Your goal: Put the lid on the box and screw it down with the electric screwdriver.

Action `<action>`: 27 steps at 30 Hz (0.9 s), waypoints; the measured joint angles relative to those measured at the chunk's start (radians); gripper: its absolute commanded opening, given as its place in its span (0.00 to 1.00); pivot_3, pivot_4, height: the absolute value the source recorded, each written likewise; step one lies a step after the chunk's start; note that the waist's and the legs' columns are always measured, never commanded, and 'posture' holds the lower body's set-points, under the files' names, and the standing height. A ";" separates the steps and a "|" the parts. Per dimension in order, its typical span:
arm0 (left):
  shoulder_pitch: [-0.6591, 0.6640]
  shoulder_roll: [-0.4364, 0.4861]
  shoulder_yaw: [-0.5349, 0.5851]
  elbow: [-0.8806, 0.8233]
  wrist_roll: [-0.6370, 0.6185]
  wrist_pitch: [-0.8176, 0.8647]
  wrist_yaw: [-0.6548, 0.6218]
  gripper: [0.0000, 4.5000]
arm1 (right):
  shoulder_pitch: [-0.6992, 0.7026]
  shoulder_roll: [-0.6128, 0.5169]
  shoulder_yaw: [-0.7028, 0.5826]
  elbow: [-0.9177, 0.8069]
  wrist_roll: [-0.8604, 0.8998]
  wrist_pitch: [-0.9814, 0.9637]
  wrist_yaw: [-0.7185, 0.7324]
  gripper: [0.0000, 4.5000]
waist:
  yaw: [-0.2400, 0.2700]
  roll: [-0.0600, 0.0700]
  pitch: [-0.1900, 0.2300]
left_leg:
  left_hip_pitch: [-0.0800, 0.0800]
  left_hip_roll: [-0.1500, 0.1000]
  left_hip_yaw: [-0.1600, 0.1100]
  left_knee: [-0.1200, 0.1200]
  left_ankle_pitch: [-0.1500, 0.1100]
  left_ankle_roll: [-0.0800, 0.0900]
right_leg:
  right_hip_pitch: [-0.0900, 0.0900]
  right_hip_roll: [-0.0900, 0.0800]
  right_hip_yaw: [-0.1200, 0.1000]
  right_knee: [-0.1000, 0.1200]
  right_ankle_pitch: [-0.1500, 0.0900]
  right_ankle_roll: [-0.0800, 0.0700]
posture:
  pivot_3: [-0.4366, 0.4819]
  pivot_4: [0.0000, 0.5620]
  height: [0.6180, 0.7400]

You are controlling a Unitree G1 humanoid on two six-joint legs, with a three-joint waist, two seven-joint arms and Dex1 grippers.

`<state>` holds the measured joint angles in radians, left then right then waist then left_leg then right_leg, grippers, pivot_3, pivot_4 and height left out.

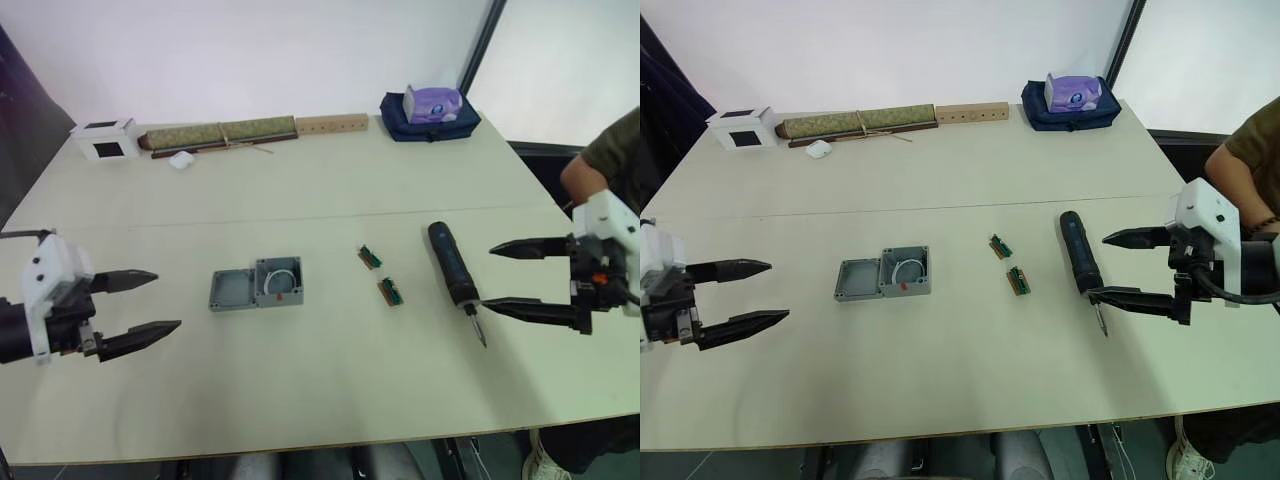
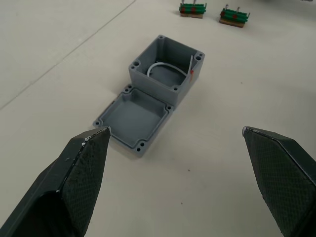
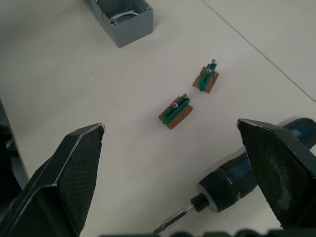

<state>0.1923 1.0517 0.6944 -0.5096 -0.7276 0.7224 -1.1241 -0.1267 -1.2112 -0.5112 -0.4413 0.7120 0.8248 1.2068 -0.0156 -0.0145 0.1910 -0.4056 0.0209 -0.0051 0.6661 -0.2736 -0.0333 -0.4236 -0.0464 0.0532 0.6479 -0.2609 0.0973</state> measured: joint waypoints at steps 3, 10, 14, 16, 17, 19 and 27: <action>-0.080 0.003 -0.082 0.019 0.009 -0.035 0.006 0.97 | -0.026 0.000 0.034 -0.015 0.008 0.009 -0.033 1.00 | 0.002 0.000 0.000 | 0.000 0.000 0.000 0.000 0.000 0.000 | 0.000 0.000 0.000 0.000 0.000 0.000 | 0.48 0.27 1.00; -0.317 0.029 -0.374 0.082 0.072 -0.108 -0.041 0.97 | -0.099 0.005 0.124 -0.028 0.010 0.009 -0.088 1.00 | 0.002 0.000 0.000 | -0.001 0.000 0.000 0.000 0.000 0.000 | -0.001 0.000 0.000 0.000 0.000 0.000 | 0.48 0.27 1.00; -0.495 -0.002 -0.604 0.162 0.175 -0.185 -0.099 0.97 | -0.157 0.025 0.178 -0.029 0.009 -0.006 -0.116 1.00 | 0.001 0.000 0.000 | -0.001 -0.001 0.000 0.000 0.000 0.000 | -0.001 0.000 0.000 0.000 0.002 0.003 | 0.48 0.27 1.00; -0.580 -0.050 -0.725 0.219 0.241 -0.226 -0.127 0.97 | -0.177 0.035 0.194 -0.032 0.009 -0.014 -0.134 1.00 | 0.002 0.000 0.000 | -0.002 -0.001 0.000 0.001 0.000 0.000 | -0.001 0.001 0.000 0.000 0.002 0.004 | 0.48 0.27 1.00; -0.611 -0.073 -0.764 0.243 0.269 -0.239 -0.134 0.97 | -0.182 0.039 0.196 -0.035 0.010 -0.014 -0.143 1.00 | 0.002 0.000 0.000 | -0.002 -0.001 0.000 0.001 0.000 0.000 | -0.001 0.001 0.000 0.001 0.002 0.004 | 0.48 0.27 1.00; -0.672 -0.124 -0.853 0.304 0.336 -0.278 -0.143 0.97 | -0.192 0.053 0.199 -0.051 0.017 -0.010 -0.163 1.00 | 0.002 0.000 0.000 | -0.002 -0.001 -0.001 0.001 0.000 0.000 | -0.001 0.001 0.000 0.001 0.002 0.004 | 0.48 0.27 1.00; -0.796 -0.261 -1.021 0.567 0.527 -0.460 -0.199 0.93 | -0.151 0.073 0.153 -0.168 0.081 0.050 -0.254 1.00 | 0.002 0.000 0.000 | -0.002 -0.001 -0.001 0.001 0.000 0.000 | -0.001 0.001 0.000 0.001 0.002 0.004 | 0.48 0.27 1.00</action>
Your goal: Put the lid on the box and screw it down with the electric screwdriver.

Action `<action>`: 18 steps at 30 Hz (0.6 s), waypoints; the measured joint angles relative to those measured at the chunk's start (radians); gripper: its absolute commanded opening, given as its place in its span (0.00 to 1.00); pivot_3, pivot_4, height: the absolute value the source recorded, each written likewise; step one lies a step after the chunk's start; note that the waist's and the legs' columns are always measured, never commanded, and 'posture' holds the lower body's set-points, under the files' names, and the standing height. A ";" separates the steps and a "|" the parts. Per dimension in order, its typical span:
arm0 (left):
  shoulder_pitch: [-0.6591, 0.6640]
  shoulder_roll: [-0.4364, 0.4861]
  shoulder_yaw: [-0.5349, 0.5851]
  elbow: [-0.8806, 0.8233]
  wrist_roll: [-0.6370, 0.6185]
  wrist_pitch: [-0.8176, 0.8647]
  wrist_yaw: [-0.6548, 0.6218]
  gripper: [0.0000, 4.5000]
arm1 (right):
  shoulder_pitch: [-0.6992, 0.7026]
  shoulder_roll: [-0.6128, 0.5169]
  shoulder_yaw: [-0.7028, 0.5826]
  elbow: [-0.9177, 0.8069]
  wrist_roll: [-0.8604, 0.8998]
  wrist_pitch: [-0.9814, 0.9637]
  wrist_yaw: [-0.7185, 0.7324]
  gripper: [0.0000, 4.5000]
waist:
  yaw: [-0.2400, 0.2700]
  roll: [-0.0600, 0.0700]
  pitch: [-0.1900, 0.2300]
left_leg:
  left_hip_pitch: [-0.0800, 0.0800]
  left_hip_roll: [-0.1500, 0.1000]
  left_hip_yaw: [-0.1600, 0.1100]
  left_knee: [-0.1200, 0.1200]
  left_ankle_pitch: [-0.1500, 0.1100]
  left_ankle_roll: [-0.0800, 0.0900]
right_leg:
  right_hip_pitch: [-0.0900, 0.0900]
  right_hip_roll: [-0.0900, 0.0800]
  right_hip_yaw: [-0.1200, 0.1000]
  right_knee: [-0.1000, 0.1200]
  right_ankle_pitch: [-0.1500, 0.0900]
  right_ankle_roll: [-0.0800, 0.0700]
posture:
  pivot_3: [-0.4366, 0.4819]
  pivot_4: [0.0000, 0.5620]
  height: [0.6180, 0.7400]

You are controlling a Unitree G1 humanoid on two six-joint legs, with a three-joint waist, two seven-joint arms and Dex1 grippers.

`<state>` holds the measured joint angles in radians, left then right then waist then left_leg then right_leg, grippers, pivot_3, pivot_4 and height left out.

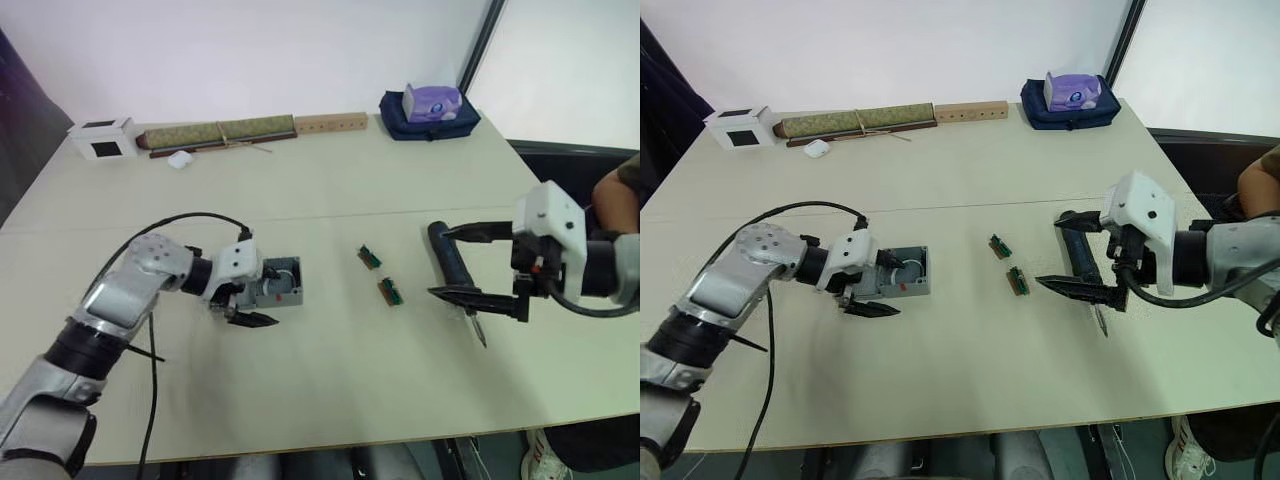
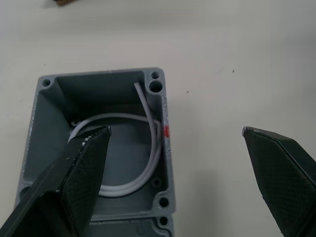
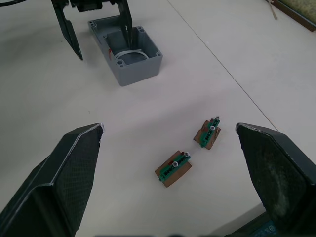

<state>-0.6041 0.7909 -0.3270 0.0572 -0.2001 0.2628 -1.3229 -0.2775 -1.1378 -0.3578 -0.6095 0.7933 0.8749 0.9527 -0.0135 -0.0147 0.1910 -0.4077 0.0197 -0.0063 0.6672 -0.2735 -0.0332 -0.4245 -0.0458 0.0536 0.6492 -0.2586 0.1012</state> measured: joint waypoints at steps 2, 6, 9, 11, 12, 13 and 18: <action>-0.012 -0.020 -0.011 0.033 0.021 -0.029 -0.008 0.80 | 0.004 0.001 -0.016 -0.014 0.012 0.012 -0.018 1.00 | 0.001 0.000 0.000 | 0.000 0.000 0.000 0.000 0.000 0.000 | 0.000 0.000 0.000 0.000 0.000 0.000 | 0.48 0.27 1.00; -0.038 -0.058 -0.034 0.093 0.060 -0.092 -0.036 0.46 | 0.025 0.002 -0.049 -0.044 0.043 0.035 -0.051 1.00 | 0.001 0.000 0.000 | 0.000 0.000 0.000 0.000 0.000 0.000 | 0.000 0.000 0.000 0.000 0.000 0.000 | 0.48 0.27 1.00; -0.048 -0.078 -0.043 0.123 0.073 -0.122 -0.052 0.24 | 0.036 0.002 -0.058 -0.054 0.057 0.038 -0.067 1.00 | 0.001 0.000 0.000 | 0.000 0.000 0.000 0.000 0.000 0.000 | 0.000 0.000 0.000 0.000 0.000 0.000 | 0.48 0.27 1.00; -0.068 -0.092 -0.045 0.143 0.084 -0.140 -0.061 0.04 | 0.047 0.002 -0.064 -0.059 0.062 0.043 -0.076 1.00 | 0.001 0.000 0.000 | 0.000 0.000 0.000 0.000 0.000 0.000 | 0.000 0.000 0.000 0.001 0.000 0.000 | 0.48 0.27 1.00; -0.084 -0.101 -0.047 0.158 0.090 -0.151 -0.071 0.00 | 0.054 0.002 -0.072 -0.062 0.066 0.044 -0.081 1.00 | 0.002 0.000 0.000 | 0.000 0.000 0.000 0.000 0.000 0.000 | 0.000 0.000 0.000 0.001 0.000 0.000 | 0.48 0.27 1.00; -0.121 -0.123 -0.055 0.201 0.104 -0.181 -0.093 0.00 | 0.063 0.002 -0.086 -0.068 0.075 0.049 -0.088 1.00 | 0.005 0.000 0.000 | 0.000 -0.001 -0.001 0.001 0.000 0.000 | 0.000 0.000 0.000 0.001 0.000 0.000 | 0.48 0.27 1.00; -0.227 -0.242 -0.108 0.366 0.129 -0.292 -0.190 0.00 | 0.083 0.002 -0.112 -0.093 0.089 0.054 -0.109 1.00 | 0.005 0.000 0.000 | -0.001 -0.002 -0.001 0.002 0.000 0.000 | 0.001 -0.001 0.000 0.000 0.000 0.000 | 0.48 0.27 1.00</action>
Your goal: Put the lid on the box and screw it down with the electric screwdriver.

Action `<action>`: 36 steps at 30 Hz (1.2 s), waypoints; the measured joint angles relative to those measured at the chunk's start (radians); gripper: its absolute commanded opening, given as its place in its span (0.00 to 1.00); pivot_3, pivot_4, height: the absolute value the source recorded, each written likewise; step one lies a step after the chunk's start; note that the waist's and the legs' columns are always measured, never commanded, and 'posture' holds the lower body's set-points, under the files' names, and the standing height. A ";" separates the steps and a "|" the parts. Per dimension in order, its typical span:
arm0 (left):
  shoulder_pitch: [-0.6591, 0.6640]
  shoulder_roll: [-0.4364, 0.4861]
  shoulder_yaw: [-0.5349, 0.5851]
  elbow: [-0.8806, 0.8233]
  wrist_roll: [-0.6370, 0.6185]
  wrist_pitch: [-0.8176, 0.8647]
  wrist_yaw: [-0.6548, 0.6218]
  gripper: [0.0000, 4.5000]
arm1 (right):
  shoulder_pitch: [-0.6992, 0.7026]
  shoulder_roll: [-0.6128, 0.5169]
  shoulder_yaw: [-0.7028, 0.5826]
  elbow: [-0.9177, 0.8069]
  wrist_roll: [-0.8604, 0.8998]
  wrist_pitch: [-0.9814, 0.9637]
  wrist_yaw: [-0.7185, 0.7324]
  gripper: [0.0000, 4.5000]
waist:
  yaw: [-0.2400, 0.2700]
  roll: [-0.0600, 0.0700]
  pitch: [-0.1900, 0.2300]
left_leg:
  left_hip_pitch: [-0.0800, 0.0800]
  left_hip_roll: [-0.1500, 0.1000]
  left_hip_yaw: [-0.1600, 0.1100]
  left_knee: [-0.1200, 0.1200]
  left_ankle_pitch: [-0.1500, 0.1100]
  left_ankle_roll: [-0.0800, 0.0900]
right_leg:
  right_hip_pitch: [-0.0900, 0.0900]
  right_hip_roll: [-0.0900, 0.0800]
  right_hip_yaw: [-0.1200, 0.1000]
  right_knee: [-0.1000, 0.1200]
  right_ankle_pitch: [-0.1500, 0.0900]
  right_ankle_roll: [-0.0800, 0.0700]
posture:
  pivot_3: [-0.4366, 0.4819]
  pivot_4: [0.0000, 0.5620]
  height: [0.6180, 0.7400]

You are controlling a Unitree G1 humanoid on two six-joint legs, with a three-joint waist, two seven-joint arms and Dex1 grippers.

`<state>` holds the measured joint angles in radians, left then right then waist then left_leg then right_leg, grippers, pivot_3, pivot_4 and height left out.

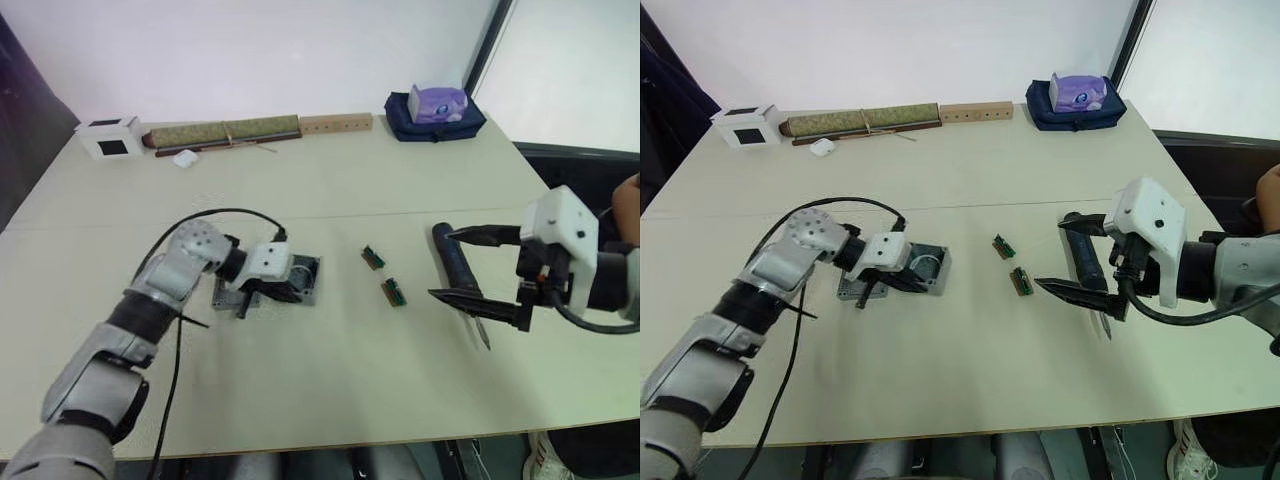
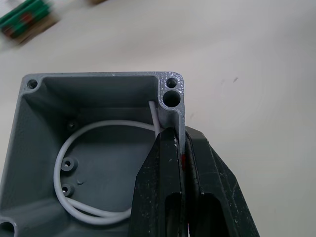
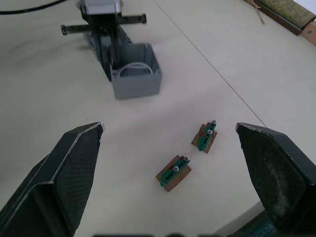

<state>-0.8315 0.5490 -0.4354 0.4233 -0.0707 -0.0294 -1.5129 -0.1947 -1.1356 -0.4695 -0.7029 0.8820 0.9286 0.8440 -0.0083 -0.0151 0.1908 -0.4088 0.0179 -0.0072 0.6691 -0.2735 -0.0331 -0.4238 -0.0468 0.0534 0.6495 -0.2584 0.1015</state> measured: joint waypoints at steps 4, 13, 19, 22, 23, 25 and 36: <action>-0.077 -0.061 -0.020 0.137 0.028 -0.102 -0.051 0.00 | 0.012 0.000 -0.022 -0.012 0.012 0.006 -0.019 1.00 | -0.005 0.000 0.000 | 0.000 0.000 0.000 0.000 0.000 0.000 | 0.000 0.000 0.000 0.000 0.000 0.000 | 0.48 0.27 1.00; -0.203 -0.155 -0.054 0.369 0.083 -0.278 -0.098 0.00 | 0.051 0.000 -0.063 -0.061 0.048 0.028 -0.061 1.00 | -0.001 0.000 0.000 | 0.000 0.000 -0.001 0.000 0.000 0.000 | 0.000 0.000 0.000 0.001 0.000 0.000 | 0.48 0.27 1.00; -0.223 -0.161 -0.068 0.400 0.085 -0.288 -0.098 0.17 | 0.057 -0.003 -0.071 -0.071 0.068 0.034 -0.081 1.00 | -0.002 0.000 0.000 | 0.000 0.000 -0.002 0.000 0.000 0.000 | 0.000 0.000 0.000 0.001 0.000 0.000 | 0.48 0.27 1.00; -0.223 -0.150 -0.083 0.395 0.082 -0.265 -0.098 0.43 | 0.052 -0.006 -0.067 -0.069 0.073 0.033 -0.084 1.00 | -0.004 0.000 0.000 | 0.000 0.000 -0.002 0.000 0.000 0.000 | 0.000 0.000 0.000 0.001 0.000 0.000 | 0.48 0.27 1.00; -0.222 -0.138 -0.090 0.383 0.079 -0.253 -0.098 0.53 | 0.047 -0.009 -0.063 -0.067 0.073 0.031 -0.083 1.00 | -0.007 0.000 0.000 | 0.000 0.000 -0.002 0.000 0.000 0.000 | 0.000 0.001 0.000 0.001 0.000 0.000 | 0.48 0.27 1.00; -0.220 -0.111 -0.087 0.340 0.057 -0.216 -0.098 0.70 | 0.034 -0.020 -0.049 -0.058 0.073 0.025 -0.080 1.00 | -0.008 0.000 0.000 | 0.000 0.000 -0.002 0.000 0.000 0.000 | 0.000 0.001 0.000 0.001 0.000 0.000 | 0.48 0.27 1.00; 0.092 0.085 0.238 -0.237 -0.078 0.286 0.162 0.98 | -0.155 -0.018 0.165 0.049 0.031 -0.057 -0.014 1.00 | -0.014 0.000 0.000 | 0.001 0.002 -0.001 0.000 0.000 0.000 | -0.001 0.000 0.000 0.003 0.000 0.000 | 0.48 0.27 1.00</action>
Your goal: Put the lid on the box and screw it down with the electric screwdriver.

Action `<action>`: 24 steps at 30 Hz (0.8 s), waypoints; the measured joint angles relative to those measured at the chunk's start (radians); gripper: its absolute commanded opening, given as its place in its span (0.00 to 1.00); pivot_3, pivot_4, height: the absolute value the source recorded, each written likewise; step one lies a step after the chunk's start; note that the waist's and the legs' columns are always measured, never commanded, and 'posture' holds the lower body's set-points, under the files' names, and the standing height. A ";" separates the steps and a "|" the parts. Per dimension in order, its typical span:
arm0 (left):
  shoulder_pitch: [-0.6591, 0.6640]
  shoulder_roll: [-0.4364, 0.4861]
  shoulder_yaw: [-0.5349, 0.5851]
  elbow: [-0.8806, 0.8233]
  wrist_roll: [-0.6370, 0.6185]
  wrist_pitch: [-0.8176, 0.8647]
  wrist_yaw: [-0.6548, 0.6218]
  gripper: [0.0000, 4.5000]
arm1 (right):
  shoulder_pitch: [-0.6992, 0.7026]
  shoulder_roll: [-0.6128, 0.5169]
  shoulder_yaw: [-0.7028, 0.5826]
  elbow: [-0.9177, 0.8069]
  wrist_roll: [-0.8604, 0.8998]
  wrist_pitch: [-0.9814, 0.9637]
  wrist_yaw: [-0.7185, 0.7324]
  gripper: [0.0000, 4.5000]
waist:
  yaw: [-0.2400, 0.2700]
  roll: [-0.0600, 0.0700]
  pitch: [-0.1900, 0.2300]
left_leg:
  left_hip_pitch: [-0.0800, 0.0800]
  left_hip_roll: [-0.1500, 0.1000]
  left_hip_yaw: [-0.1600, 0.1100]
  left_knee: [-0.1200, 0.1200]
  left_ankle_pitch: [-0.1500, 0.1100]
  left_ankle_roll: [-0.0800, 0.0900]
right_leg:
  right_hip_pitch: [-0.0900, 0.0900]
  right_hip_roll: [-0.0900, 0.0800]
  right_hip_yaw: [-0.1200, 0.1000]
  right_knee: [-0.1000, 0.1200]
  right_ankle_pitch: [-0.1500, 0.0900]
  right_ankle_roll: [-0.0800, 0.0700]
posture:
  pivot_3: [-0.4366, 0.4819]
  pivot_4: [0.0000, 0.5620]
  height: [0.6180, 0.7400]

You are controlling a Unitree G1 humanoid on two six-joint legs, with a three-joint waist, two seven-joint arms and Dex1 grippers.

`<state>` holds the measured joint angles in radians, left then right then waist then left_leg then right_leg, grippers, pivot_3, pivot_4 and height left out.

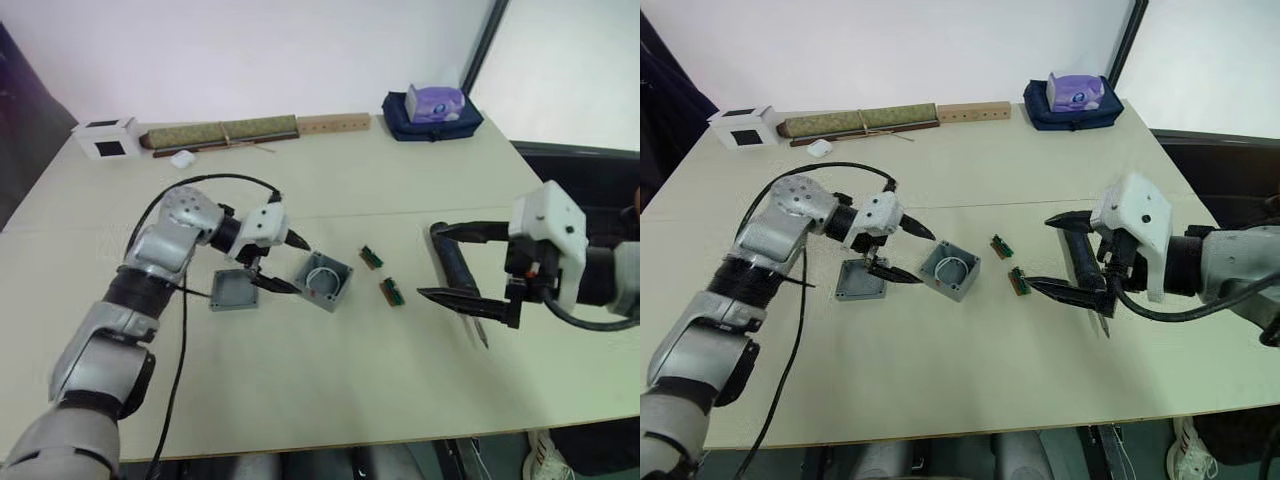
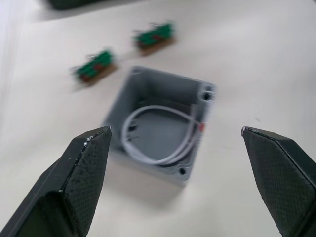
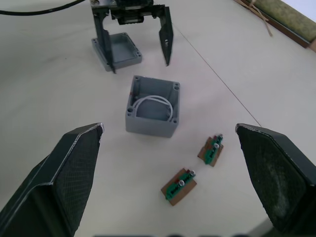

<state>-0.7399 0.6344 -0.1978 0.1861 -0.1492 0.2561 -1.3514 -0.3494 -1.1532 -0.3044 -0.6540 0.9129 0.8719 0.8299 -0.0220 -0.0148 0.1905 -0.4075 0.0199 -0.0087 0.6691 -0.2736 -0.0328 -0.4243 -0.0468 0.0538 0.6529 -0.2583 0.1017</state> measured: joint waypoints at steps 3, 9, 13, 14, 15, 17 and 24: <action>0.174 0.001 0.136 -0.224 0.021 0.208 0.244 0.98 | -0.075 0.017 0.093 0.053 -0.032 -0.031 0.034 1.00 | 0.000 -0.001 0.000 | 0.000 0.002 0.000 0.000 0.000 0.000 | 0.000 0.001 -0.001 0.000 0.000 0.000 | 0.48 0.27 1.00; 0.363 -0.116 0.345 -0.667 0.099 0.744 0.683 0.98 | -0.208 0.073 0.240 0.138 -0.099 -0.083 0.123 1.00 | 0.013 -0.002 0.000 | -0.001 0.000 -0.001 0.001 0.000 0.000 | 0.000 0.000 -0.002 0.001 0.000 0.000 | 0.48 0.27 1.00; 0.379 -0.143 0.433 -0.798 0.106 0.932 0.805 0.98 | -0.242 0.087 0.281 0.179 -0.135 -0.098 0.169 1.00 | 0.009 -0.002 0.000 | 0.000 0.000 -0.001 0.001 0.000 0.000 | 0.000 0.000 -0.002 0.001 0.000 0.000 | 0.48 0.27 1.00; 0.385 -0.154 0.450 -0.825 0.106 0.969 0.825 0.98 | -0.251 0.091 0.290 0.190 -0.144 -0.104 0.179 1.00 | 0.007 -0.002 0.000 | 0.000 0.000 0.000 0.000 0.000 0.000 | 0.000 0.000 -0.002 0.001 0.000 0.000 | 0.48 0.27 1.00; 0.395 -0.164 0.466 -0.850 0.106 1.009 0.849 0.98 | -0.260 0.097 0.297 0.201 -0.153 -0.109 0.190 1.00 | 0.006 -0.002 0.000 | 0.000 0.000 -0.001 0.000 0.000 0.000 | 0.000 0.000 -0.002 0.001 0.000 0.000 | 0.48 0.27 1.00; 0.415 -0.187 0.491 -0.870 0.107 1.055 0.889 0.98 | -0.268 0.106 0.300 0.212 -0.165 -0.116 0.203 1.00 | 0.007 -0.002 0.000 | 0.000 0.000 -0.001 0.000 0.000 0.000 | 0.000 0.000 -0.002 0.001 0.000 0.000 | 0.48 0.27 1.00; 0.515 -0.269 0.503 -0.883 0.104 1.090 0.987 0.98 | -0.268 0.112 0.300 0.219 -0.187 -0.119 0.233 1.00 | 0.010 -0.003 0.000 | 0.000 -0.001 -0.001 0.000 0.000 0.000 | 0.000 -0.001 -0.002 0.000 0.000 -0.001 | 0.48 0.27 1.00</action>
<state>-0.2248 0.3653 0.3049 -0.6970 -0.0450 1.3463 -0.3639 -0.6176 -1.0415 -0.0045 -0.4354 0.7262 0.7533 1.0628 -0.0120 -0.0175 0.1903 -0.4074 0.0187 -0.0093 0.6693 -0.2735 -0.0331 -0.4238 -0.0478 0.0520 0.6531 -0.2579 0.1011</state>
